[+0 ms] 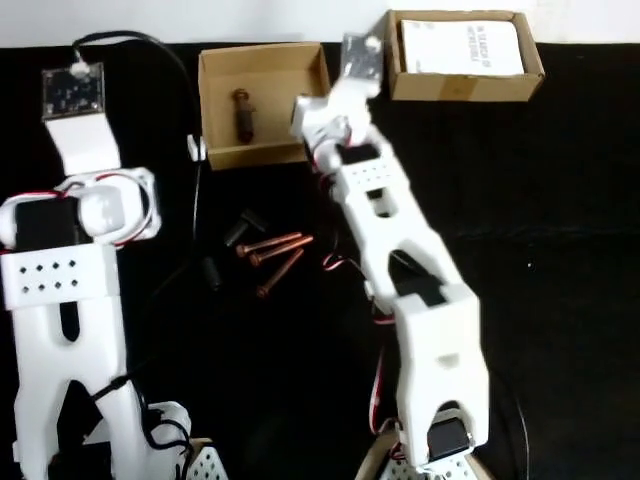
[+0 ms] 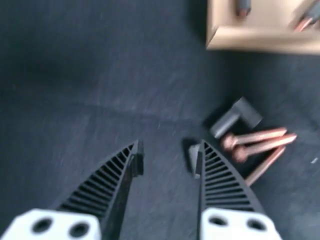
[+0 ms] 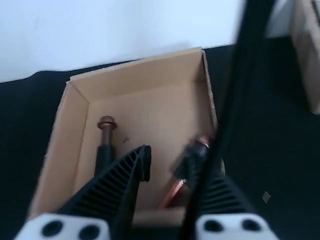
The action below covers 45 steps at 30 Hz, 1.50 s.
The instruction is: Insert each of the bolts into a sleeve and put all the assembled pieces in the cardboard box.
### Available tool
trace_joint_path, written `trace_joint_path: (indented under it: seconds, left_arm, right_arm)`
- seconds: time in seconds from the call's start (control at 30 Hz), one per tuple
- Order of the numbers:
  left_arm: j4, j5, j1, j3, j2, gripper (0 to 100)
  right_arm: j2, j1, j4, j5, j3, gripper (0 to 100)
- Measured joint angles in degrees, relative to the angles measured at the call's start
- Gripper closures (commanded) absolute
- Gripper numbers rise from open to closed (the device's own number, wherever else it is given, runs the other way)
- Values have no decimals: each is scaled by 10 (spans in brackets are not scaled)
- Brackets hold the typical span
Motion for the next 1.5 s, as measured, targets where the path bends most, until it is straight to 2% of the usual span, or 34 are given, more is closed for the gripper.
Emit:
trace_joint_path:
  seconds: [0.3,0.47,0.57,0.67,0.83,0.9,1.07,1.27,1.5]
  left_arm:
    - [-1,-88,-27,119,0,815]
    - [-1,-96,-62,145,1,815]
    - [-1,-96,-74,149,1,815]
    - [-1,-96,-75,151,1,816]
    - [-1,-96,-76,152,1,817]
    - [-1,-96,-76,152,1,816]
    - [-1,-96,-76,162,1,816]
    - [-20,-96,-76,217,1,815]
    - [-69,-96,-123,267,1,815]
  right_arm:
    - [-156,-7,383,0,0,961]
    - [-207,-25,617,35,0,961]
    - [-251,-26,721,40,-1,961]
    - [-322,-18,742,40,11,935]
    - [-461,-28,751,40,120,717]
    - [-510,-47,751,40,178,676]
    - [-546,-94,732,31,260,719]
    - [-478,-115,631,-110,262,868]
    - [-368,-156,562,-133,262,879]
